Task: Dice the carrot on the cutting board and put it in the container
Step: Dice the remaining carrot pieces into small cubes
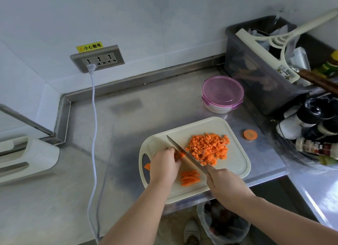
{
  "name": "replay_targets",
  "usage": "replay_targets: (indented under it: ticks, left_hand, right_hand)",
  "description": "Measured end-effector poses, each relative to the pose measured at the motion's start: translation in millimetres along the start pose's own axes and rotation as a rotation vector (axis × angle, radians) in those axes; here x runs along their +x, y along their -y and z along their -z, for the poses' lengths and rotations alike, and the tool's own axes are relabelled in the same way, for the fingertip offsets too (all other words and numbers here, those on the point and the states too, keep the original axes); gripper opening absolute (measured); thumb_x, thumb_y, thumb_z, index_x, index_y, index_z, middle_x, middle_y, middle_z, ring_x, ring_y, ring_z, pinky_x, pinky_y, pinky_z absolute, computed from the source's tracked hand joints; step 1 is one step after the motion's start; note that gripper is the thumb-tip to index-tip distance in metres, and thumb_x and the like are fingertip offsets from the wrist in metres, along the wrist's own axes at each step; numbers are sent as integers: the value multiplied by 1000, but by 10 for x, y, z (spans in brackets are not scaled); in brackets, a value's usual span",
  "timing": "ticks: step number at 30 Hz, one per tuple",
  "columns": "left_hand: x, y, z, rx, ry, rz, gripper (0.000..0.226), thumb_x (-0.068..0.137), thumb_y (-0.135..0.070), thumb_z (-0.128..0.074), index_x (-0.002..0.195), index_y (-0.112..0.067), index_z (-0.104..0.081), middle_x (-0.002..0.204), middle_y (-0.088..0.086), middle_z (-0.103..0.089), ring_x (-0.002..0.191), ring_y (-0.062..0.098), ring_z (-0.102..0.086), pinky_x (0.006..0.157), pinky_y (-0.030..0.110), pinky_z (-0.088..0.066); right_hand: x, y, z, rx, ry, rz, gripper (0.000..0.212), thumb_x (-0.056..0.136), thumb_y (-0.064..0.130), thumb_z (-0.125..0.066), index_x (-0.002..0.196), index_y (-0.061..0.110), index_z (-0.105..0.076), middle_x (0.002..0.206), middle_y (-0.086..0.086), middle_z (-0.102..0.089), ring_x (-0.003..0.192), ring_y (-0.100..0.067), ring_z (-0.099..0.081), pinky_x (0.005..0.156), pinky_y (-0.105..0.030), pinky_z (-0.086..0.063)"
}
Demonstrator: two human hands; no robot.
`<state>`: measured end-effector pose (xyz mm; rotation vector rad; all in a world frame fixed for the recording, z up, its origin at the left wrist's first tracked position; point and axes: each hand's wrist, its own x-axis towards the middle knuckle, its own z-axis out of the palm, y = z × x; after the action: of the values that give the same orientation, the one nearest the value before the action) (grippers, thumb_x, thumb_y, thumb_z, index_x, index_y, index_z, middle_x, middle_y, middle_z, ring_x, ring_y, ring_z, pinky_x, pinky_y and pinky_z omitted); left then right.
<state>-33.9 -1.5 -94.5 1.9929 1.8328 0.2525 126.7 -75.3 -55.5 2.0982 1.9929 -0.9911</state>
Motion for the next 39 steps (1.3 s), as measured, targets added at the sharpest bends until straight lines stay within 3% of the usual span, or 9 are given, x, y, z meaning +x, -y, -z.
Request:
replay_targets:
  ticks: [11, 19, 24, 31, 36, 39]
  left_hand:
    - [-7, -15, 15, 0, 18, -13, 12, 89, -29, -60, 92, -17, -63, 91, -2, -68, 84, 19, -64, 63, 25, -41]
    - [49, -106, 28, 19, 48, -21, 11, 89, -26, -57, 87, -15, -57, 89, 3, -65, 83, 25, -62, 69, 32, -47]
    - [104, -212, -3, 62, 44, -33, 15, 89, -25, -55, 97, -16, -63, 95, 2, -67, 91, 24, -63, 67, 28, -41]
    - [160, -311, -31, -71, 61, 28, 15, 85, -23, -60, 98, -19, -64, 97, -1, -66, 92, 21, -63, 72, 24, -41]
    - [147, -346, -58, -166, 66, 24, 19, 81, -23, -64, 98, -16, -64, 98, 0, -64, 91, 20, -62, 78, 29, -48]
    - [180, -372, -81, -163, 64, 25, 19, 84, -25, -65, 102, -17, -63, 102, -1, -64, 95, 19, -62, 80, 28, -47]
  right_hand:
    - [51, 31, -31, -44, 89, -50, 33, 102, 20, -32, 134, 21, -37, 93, -1, -61, 82, -18, -64, 74, -35, -58]
    - [42, -4, -43, 42, 62, -69, 25, 103, 27, -33, 123, 21, -47, 97, 1, -63, 84, -14, -65, 76, -32, -58]
    - [-59, -68, 54, 84, -13, -65, 24, 103, 25, -30, 117, 18, -48, 88, -5, -63, 78, -23, -63, 70, -37, -53]
    - [-66, -183, 198, 72, -86, -47, 29, 103, 27, -29, 121, 16, -48, 74, 1, -51, 62, -17, -50, 53, -27, -37]
    - [-68, -248, 247, 91, -101, -57, 26, 103, 28, -30, 116, 17, -50, 76, -3, -56, 64, -21, -52, 60, -37, -45]
    - [-82, -305, 288, 83, -110, -53, 24, 103, 29, -30, 114, 18, -49, 73, 1, -54, 61, -17, -51, 59, -33, -45]
